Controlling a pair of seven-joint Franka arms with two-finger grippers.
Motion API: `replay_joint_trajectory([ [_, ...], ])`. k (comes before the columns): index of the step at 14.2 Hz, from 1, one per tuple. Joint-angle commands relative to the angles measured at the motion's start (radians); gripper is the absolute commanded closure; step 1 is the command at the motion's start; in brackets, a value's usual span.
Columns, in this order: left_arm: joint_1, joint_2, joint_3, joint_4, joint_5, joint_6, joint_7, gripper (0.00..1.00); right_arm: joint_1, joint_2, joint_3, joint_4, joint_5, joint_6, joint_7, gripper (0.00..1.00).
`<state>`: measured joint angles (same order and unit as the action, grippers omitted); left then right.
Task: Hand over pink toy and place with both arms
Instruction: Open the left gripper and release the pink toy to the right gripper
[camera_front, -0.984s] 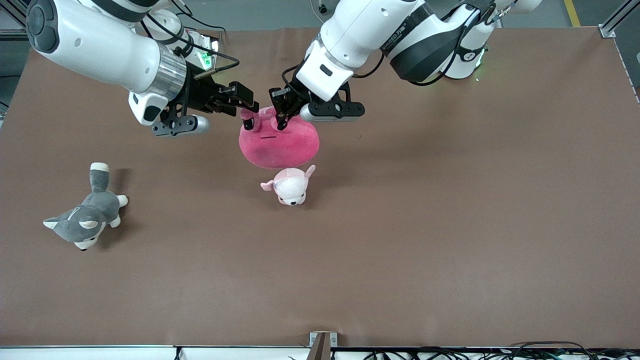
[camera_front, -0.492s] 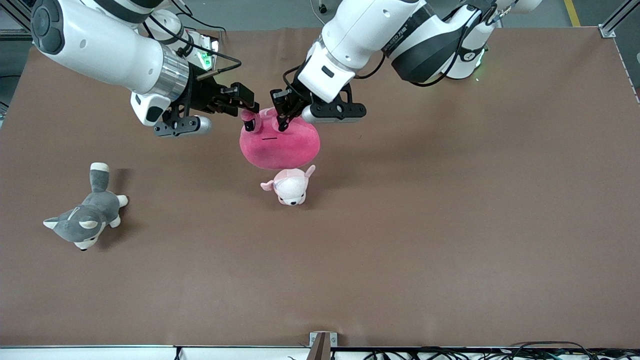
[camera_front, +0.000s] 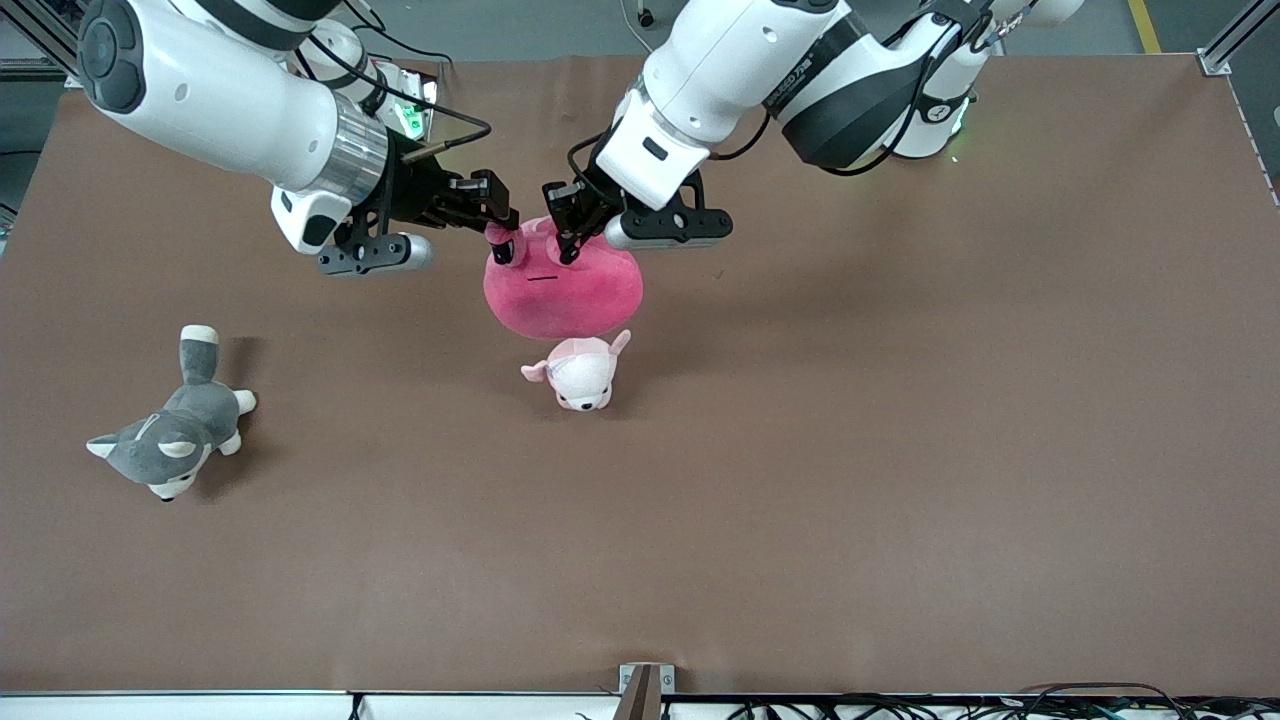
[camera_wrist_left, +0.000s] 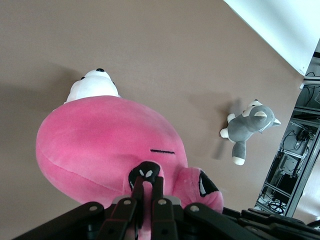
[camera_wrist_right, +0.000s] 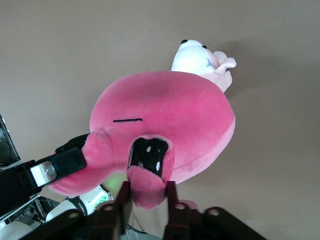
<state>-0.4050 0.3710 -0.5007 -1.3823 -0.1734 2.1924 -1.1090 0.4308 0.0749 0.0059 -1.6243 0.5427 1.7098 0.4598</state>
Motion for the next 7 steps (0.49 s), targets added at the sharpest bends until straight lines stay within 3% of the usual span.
replay_joint_trajectory([
  [1,0.0,-0.003,-0.001,0.008,0.002,-0.011,-0.028,0.99,0.013,0.002,-0.007,-0.008,-0.009,0.001,0.016,0.96],
  [5,0.002,-0.003,-0.001,0.008,0.002,-0.016,-0.028,0.99,0.014,0.002,-0.007,-0.009,-0.009,-0.001,0.016,0.99],
  [6,0.005,-0.004,-0.001,0.008,0.003,-0.017,-0.022,0.84,0.013,0.002,-0.007,-0.009,-0.01,-0.002,0.017,0.99],
  [7,0.005,-0.004,-0.001,0.009,0.008,-0.016,-0.019,0.43,0.013,0.002,-0.007,-0.009,-0.01,-0.007,0.017,0.99],
])
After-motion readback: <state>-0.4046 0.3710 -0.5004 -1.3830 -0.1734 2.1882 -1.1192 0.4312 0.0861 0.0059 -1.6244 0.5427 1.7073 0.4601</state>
